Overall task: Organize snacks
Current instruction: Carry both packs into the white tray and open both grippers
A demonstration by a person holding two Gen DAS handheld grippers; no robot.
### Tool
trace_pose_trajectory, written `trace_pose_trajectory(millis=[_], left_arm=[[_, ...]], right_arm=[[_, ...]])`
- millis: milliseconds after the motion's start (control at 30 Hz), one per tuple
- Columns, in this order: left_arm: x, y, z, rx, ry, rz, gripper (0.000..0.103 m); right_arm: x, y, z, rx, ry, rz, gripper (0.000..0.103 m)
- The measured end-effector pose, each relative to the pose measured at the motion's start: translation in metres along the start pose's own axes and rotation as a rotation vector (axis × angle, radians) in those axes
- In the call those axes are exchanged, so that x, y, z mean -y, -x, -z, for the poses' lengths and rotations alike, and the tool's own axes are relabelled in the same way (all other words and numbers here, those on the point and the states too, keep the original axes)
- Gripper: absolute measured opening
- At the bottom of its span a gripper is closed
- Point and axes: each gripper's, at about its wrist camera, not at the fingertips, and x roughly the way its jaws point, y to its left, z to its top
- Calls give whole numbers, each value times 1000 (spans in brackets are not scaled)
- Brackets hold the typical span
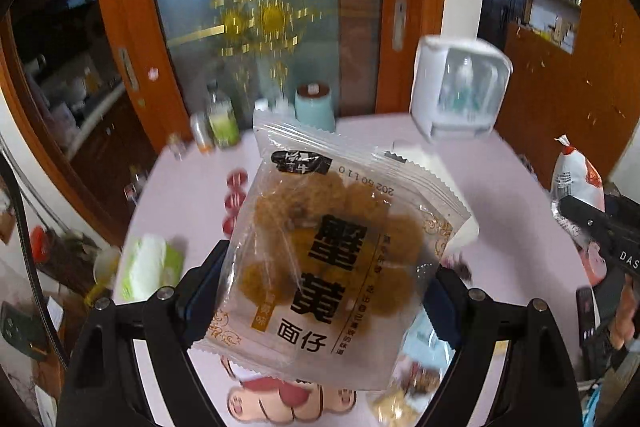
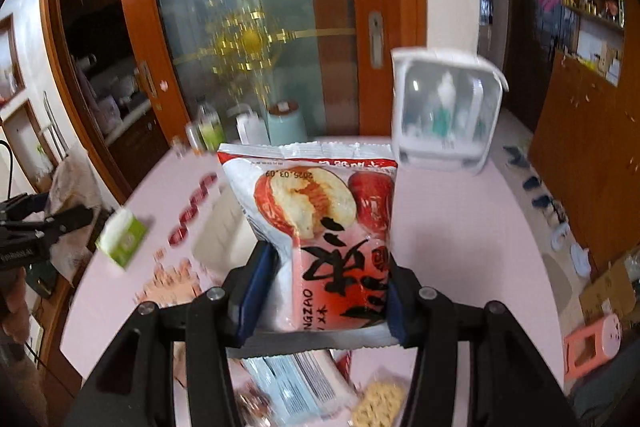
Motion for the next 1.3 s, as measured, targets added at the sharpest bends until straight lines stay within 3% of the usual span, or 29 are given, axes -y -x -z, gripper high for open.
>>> trace_pose_trajectory(millis=[167, 267, 500, 700, 800, 900, 967, 1300], left_arm=[[9, -13, -49, 56, 24, -42, 86], [12, -51, -67, 21, 57, -48, 86], [29, -177, -61, -147, 91, -37, 86], [40, -253, -37, -308, 95, -1, 89], [41, -280, -20, -417, 114, 50, 90], [41, -288, -9, -417, 97, 39, 93], [39, -284, -8, -389, 90, 46, 102], [24, -207, -34, -234, 109, 58, 102]], right_arm=[[-10, -19, -39, 25, -23, 25, 52], [-11, -53, -47, -16, -48, 37, 52], [-11, -145, -39, -133, -50, 90, 52], [-1, -205, -20, -225, -101, 61, 53], [1, -216, -13, -234, -109, 45, 66], [3, -215, -8, -226, -128, 9, 70], [5, -212, -6, -223, -130, 0, 70], [4, -172, -6, -189, -135, -21, 70]])
